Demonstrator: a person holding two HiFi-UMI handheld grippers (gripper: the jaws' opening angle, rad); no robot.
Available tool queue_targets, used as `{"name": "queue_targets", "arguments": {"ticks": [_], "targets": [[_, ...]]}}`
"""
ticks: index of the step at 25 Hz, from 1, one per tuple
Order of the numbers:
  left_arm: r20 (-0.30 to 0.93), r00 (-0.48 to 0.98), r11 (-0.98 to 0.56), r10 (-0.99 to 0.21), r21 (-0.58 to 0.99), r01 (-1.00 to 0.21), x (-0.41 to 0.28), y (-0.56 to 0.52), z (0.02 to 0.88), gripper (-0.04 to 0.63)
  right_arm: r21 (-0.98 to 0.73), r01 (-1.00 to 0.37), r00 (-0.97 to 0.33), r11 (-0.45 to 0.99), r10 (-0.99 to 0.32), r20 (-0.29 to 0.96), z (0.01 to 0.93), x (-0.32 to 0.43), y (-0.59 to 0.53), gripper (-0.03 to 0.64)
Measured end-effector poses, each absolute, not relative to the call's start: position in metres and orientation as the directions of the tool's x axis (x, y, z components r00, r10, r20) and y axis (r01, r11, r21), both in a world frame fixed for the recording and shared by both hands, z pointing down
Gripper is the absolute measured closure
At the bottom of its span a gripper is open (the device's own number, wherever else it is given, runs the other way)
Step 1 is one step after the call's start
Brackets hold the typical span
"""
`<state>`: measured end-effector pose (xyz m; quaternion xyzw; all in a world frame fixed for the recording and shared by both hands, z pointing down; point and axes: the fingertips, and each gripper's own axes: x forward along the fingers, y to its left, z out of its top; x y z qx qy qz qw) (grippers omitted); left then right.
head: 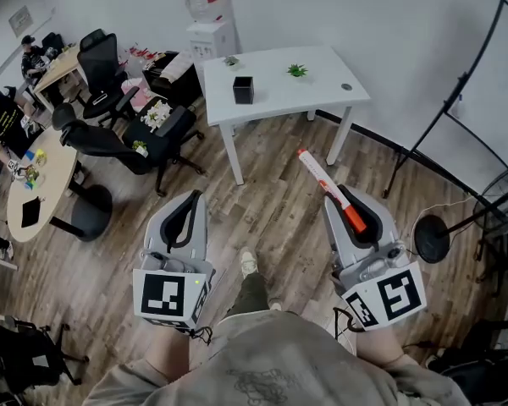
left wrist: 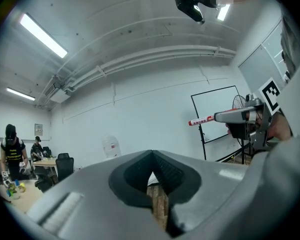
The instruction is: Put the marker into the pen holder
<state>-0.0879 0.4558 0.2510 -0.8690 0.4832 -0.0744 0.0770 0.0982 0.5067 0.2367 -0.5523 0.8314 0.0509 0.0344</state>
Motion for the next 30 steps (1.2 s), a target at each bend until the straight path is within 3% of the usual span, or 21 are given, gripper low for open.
{"name": "queue_targets", "arguments": {"ticks": [16,30], "targets": [[0.059,0.542,-0.542,-0.838,-0.200,-0.816,-0.082,0.332,0.260,0.595,0.063,-0.926,-0.377,0.373,-0.924,-0.068,0.250,0.098,0.386,0.518],[0.029,0.515,-0.508,-0.857,-0.217,-0.834,-0.144,0.156,0.250,0.595,0.097,-0.915,-0.397,0.391,-0.916,-0.060,0.238,0.051,0.211,0.518]]}}
